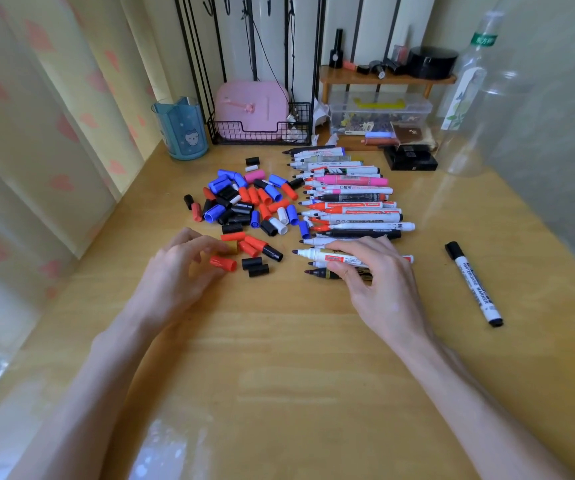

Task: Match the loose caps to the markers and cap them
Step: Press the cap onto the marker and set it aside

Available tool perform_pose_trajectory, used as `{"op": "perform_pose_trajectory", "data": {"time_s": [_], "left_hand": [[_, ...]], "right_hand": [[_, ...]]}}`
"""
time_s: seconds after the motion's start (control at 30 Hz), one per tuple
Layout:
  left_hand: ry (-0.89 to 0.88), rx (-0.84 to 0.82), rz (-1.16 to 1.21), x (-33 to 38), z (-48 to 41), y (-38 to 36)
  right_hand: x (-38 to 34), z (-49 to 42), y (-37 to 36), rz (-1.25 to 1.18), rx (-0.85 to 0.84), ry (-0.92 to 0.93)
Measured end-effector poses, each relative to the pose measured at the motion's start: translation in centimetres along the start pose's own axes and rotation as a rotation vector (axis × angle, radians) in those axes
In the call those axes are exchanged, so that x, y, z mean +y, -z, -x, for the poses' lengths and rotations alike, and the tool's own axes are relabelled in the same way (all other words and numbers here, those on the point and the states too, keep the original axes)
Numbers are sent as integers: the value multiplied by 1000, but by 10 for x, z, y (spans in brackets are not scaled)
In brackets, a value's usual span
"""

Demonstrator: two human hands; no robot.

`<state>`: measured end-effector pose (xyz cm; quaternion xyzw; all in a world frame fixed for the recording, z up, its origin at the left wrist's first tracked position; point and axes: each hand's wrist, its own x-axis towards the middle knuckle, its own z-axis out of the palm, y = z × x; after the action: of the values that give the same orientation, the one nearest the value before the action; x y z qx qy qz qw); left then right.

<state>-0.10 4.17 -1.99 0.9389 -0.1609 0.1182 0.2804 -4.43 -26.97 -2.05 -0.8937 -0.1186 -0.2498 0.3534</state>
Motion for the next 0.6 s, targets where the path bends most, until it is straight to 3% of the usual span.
{"op": "perform_pose_trajectory", "data": {"time_s": [0.2,0.4,0.6], "left_hand": [[-50,10,76,7,-2,-6],[-67,136,28,30,-32,-37],[-39,20,-54,55,-73,-68]], "right_hand": [[2,-1,1,-3,10,-14],[4,-2,1,9,39,-40],[12,-3,4,17,70,-75]]}}
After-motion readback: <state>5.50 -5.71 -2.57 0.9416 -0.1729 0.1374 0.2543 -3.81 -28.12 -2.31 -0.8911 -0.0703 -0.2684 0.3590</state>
